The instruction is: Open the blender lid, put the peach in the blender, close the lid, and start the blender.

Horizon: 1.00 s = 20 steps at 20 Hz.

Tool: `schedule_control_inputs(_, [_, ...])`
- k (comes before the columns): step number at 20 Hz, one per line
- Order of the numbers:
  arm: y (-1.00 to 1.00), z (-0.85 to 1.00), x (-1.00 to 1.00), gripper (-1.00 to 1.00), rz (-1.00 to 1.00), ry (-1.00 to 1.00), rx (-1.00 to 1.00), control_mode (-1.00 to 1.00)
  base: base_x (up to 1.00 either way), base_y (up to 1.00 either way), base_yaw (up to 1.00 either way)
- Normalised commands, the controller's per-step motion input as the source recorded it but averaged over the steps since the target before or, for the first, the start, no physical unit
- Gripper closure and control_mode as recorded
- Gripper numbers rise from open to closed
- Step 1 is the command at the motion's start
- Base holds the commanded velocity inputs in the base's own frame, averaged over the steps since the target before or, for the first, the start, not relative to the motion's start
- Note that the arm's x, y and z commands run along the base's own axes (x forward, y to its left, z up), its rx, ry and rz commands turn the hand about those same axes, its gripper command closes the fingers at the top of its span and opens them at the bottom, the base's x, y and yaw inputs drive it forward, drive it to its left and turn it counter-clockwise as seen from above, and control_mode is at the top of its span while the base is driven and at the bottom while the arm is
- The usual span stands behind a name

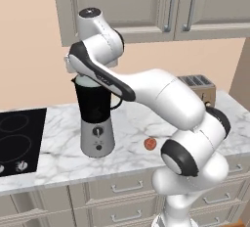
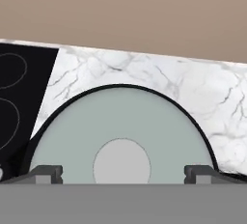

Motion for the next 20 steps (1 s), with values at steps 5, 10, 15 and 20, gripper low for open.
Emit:
schedule_control_inputs(5, [0.17,-0.05,0.16,-1.00,0.00,0.00,0.00,-1.00,0.00,0.00,0.00])
schedule_control_inputs(10, [-0.04,-0.08,-0.12,1.00,0.00,-0.03,0.00,-1.00,0.00,0.00,0.00])
schedule_control_inputs(15, [-0.12,-0.06,-0.08,1.00,0.00,-0.02,0.00,-1.00,0.00,0.00,0.00])
schedule_control_inputs(20, [-0.01,0.00,0.01,1.00,0.00,-0.01,0.00,-1.00,0.00,0.00,0.00])
